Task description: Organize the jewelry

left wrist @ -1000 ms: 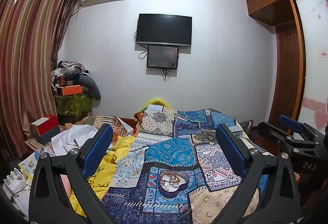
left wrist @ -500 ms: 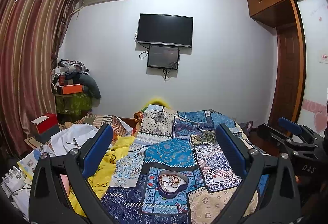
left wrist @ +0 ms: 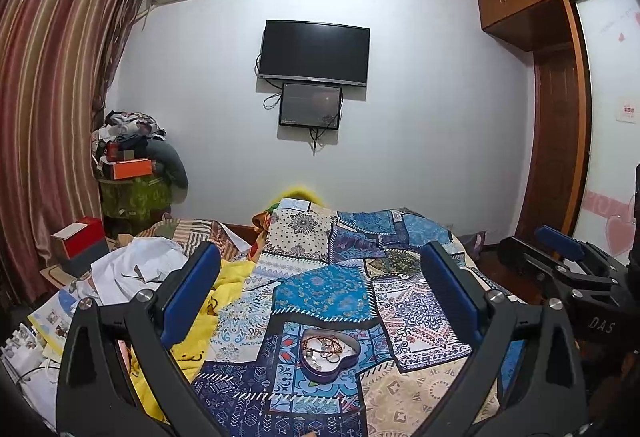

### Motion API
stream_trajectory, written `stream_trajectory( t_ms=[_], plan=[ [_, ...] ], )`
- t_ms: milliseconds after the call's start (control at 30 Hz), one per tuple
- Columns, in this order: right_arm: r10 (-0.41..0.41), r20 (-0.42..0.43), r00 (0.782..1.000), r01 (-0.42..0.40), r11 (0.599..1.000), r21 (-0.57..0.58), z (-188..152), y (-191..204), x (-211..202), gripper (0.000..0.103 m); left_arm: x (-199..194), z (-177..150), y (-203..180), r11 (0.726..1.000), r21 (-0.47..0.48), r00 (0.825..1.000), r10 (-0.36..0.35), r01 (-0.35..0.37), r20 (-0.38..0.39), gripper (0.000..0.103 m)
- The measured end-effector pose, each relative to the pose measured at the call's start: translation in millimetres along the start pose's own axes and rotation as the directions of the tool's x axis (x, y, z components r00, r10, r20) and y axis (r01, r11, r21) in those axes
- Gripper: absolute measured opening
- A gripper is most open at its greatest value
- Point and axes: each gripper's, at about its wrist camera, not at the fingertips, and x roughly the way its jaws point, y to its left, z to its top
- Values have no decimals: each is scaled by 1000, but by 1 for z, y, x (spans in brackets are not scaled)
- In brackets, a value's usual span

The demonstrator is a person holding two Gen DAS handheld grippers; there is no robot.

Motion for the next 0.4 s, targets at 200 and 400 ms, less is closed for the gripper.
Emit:
stream_trajectory(
  t_ms=[200,400],
  plan=[
    [2,-4,1000,-2,1000,3,0,-1,1,100,1,-1,1,1000,-7,1000,-8,8,-2,101],
    [4,-9,1000,-4,1000,-2,-1,0,2,100,1,1,2,1000,-1,1000,-3,3,4,102]
  ],
)
